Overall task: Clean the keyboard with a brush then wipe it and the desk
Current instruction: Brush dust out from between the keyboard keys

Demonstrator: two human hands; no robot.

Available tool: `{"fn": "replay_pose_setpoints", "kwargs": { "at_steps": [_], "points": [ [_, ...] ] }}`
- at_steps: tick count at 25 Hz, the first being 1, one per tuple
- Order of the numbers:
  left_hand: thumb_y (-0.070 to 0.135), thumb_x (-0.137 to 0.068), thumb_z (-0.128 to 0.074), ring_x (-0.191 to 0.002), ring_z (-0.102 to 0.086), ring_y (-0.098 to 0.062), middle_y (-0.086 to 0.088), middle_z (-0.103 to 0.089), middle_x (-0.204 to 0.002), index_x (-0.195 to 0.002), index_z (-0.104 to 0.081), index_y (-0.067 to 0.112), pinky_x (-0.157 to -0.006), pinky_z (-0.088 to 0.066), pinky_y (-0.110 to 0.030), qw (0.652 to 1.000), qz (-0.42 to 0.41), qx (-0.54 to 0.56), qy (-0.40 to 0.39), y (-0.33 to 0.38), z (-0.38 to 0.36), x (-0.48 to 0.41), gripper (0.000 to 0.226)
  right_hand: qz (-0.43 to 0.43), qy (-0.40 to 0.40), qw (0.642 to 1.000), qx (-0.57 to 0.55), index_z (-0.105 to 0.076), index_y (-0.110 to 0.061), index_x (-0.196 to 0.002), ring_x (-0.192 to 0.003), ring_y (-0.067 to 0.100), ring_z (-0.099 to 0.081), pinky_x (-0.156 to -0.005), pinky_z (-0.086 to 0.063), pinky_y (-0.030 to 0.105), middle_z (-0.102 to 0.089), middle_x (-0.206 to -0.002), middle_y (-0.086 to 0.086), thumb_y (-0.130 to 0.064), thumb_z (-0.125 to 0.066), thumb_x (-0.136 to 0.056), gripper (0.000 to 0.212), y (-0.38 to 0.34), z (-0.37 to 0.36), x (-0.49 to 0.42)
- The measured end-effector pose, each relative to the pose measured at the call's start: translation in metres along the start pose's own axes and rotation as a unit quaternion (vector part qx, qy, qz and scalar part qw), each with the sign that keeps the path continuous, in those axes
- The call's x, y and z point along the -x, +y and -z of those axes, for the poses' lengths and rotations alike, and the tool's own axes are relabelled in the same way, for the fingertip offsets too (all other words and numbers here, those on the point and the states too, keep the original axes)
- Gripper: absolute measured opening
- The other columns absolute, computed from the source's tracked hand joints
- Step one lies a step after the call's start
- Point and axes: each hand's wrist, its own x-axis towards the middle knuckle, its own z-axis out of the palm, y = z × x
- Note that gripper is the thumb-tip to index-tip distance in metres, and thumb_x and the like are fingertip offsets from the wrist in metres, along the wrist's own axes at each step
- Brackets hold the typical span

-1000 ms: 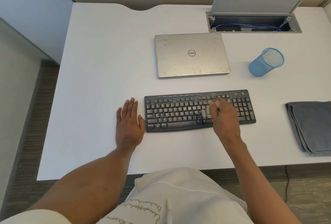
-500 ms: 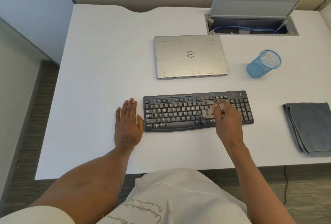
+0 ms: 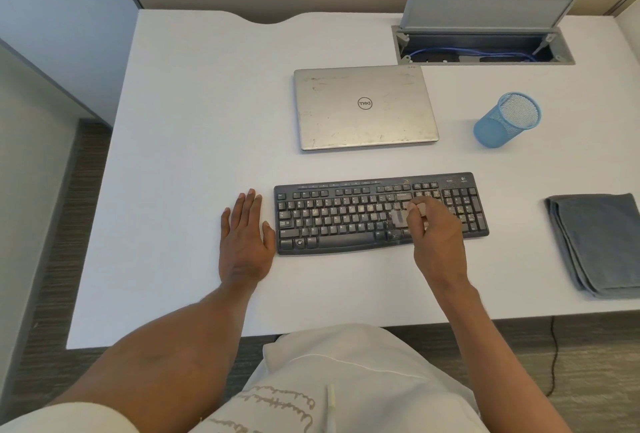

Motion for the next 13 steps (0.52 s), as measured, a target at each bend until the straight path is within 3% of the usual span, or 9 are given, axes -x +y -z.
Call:
{"fn": "replay_pose_setpoints", "kwargs": {
  "at_steps": [3,5,9,13],
  "points": [
    [0.035,-0.105,-0.027,-0.164,-0.008,-0.010,0.004,-0.022,-0.176,-0.167,-0.030,0.016,-0.134,-0.003,-0.041,1.000,0.001,0.004,0.001,0.000,0.000,0.000,0.064,0.039,0.001,0.999,0.007,-0.068,-0.008,-0.112,-0.086,0.018,-0.059,-0.076,-0.049,0.034,-0.064,-0.094,-0.003,-0.011,-0.053,-0.106,0.017,-0.001,-0.005,0.002],
    [0.035,-0.105,-0.026,-0.164,-0.009,-0.010,0.004,-0.022,-0.176,-0.166,-0.031,0.015,-0.134,-0.004,-0.042,1.000,0.001,0.005,0.002,0.000,0.000,0.000,0.065,0.024,-0.009,1.000,0.018,-0.068,-0.008,-0.111,-0.087,0.020,-0.058,-0.078,-0.051,0.039,-0.064,-0.095,-0.003,-0.010,-0.051,-0.106,0.017,0.006,-0.007,0.003],
    [0.035,-0.105,-0.027,-0.164,-0.009,-0.010,0.004,-0.022,-0.176,-0.166,-0.031,0.015,-0.134,-0.005,-0.042,1.000,0.002,0.006,0.004,0.000,0.000,0.000,0.064,-0.017,-0.010,1.000,0.009,-0.063,-0.004,-0.096,-0.078,0.030,-0.059,-0.068,-0.052,0.051,-0.064,-0.082,0.009,-0.012,-0.048,-0.105,0.020,0.011,-0.002,0.003],
    [0.036,-0.105,-0.026,-0.164,-0.009,-0.010,0.004,-0.022,-0.176,-0.166,-0.031,0.016,-0.134,-0.005,-0.042,1.000,0.002,0.012,0.005,0.000,0.000,0.000,0.065,0.003,0.037,0.999,-0.002,-0.068,-0.006,-0.117,-0.086,0.018,-0.062,-0.077,-0.053,0.035,-0.066,-0.093,-0.002,-0.011,-0.052,-0.106,0.020,-0.001,-0.001,0.002]
  ]
}}
